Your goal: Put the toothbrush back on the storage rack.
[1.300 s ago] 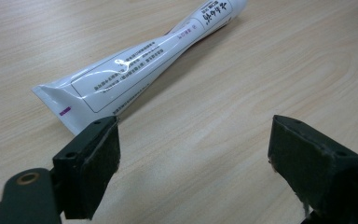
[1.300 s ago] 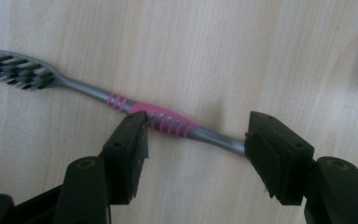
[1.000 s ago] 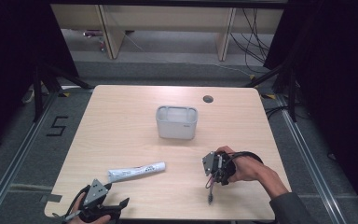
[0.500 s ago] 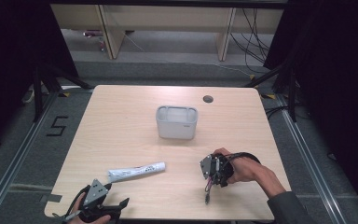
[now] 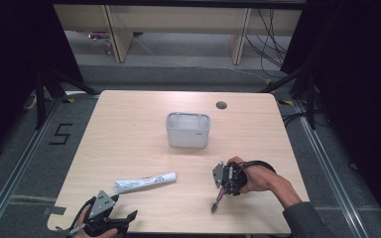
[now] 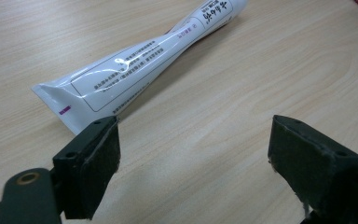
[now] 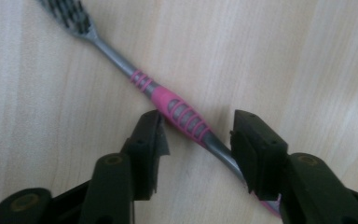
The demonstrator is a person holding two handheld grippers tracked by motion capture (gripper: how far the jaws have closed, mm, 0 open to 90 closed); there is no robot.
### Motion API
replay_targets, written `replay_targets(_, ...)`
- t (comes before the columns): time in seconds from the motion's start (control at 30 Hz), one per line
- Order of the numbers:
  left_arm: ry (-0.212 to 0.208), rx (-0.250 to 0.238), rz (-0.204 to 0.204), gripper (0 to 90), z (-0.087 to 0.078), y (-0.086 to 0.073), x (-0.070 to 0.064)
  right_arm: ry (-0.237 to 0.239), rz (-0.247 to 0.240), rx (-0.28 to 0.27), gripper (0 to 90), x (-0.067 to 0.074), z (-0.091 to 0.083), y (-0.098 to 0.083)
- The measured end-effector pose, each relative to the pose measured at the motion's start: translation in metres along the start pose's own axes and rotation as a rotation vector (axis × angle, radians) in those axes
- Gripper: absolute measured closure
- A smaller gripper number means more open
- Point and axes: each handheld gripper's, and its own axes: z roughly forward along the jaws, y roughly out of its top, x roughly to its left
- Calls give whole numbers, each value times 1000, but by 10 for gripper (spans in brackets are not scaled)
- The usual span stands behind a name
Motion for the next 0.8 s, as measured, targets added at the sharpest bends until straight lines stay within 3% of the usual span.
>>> replay_targets(0.17,-2,2,3,163,0,0,0,21,48,9,651,-1,0,-2)
replay_targets(0.2,-3,0,0,163,0,0,0,15,42,16,675,-3,0,-2)
replay_targets(0.23,-3,-1,-1,163,0,0,0,24,2,8,691,-6,0,-2)
replay_targets(0.27,-1,2,1,163,0,0,0,25,24,10,705,-5,0,-2)
replay_targets(0.3,-3,-2,-3,163,0,0,0,31,78,21,716,-3,0,-2)
replay_targets(0.33,-1,-1,-7,163,0,0,-1,29,84,23,734,-3,0,-3)
replay_targets(0.43,-2,-3,-5,163,0,0,-1,28,34,8,772,-7,1,-3)
replay_targets(0.47,-3,-6,-5,163,0,0,0,31,43,25,787,-7,0,-3)
replay_targets(0.5,-2,-2,-5,163,0,0,-1,33,34,4,803,-8,1,-3)
replay_targets(0.8,-4,-4,-4,163,0,0,-1,46,133,70,828,-5,0,0)
